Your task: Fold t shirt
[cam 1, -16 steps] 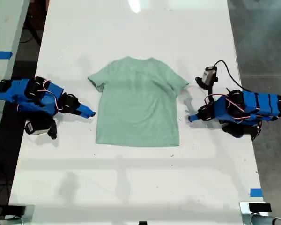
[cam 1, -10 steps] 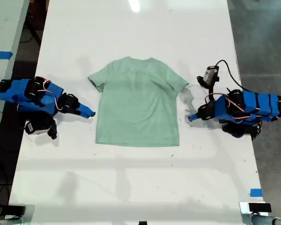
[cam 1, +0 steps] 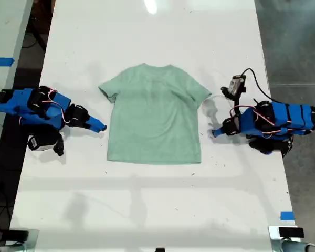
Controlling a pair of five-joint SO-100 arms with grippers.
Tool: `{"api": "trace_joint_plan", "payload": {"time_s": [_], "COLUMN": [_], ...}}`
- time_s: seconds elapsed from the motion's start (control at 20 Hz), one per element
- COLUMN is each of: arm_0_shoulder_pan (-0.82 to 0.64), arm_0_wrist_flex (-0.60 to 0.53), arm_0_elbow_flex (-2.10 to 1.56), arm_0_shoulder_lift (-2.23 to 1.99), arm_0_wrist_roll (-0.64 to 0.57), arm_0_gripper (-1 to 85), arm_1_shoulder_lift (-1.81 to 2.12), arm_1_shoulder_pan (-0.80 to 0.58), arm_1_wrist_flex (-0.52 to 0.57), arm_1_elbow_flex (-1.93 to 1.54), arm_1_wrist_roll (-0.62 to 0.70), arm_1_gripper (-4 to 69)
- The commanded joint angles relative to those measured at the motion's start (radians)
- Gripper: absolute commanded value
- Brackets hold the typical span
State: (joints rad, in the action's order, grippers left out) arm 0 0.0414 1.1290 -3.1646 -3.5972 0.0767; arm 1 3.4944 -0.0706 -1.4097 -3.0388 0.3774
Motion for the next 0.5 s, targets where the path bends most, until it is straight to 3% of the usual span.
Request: {"api": "trace_joint_plan", "payload": {"time_s": [0.0, 0.15, 0.25, 0.45], "arm_0_shoulder_pan": [0.012, 0.012, 0.012, 0.012], "arm_0_wrist_flex": [-0.018, -0.018, -0.018, -0.018], "arm_0_elbow_flex": [-0.002, -0.002, -0.002, -0.002], "arm_0_shoulder_lift": [-0.005, -0.005, -0.005, -0.005], "arm_0_wrist_roll": [-0.006, -0.006, -0.006, -0.006], "arm_0_gripper": [11.3, 11.3, 11.3, 11.3], "arm_1_shoulder_lift": [0.008, -0.156, -0.399, -0.917], "arm_1_shoulder_pan": [-0.049, -0.219, -0.307, -0.537], "arm_1_wrist_flex": [-0.061, -0.192, -0.183, -0.232], "arm_1_elbow_flex": [0.137, 0.425, 0.615, 1.051], "arm_1_wrist_roll": [-0.040, 0.011, 0.063, 0.252], "arm_1_gripper": [1.9, 1.9, 2.1, 14.4]}}
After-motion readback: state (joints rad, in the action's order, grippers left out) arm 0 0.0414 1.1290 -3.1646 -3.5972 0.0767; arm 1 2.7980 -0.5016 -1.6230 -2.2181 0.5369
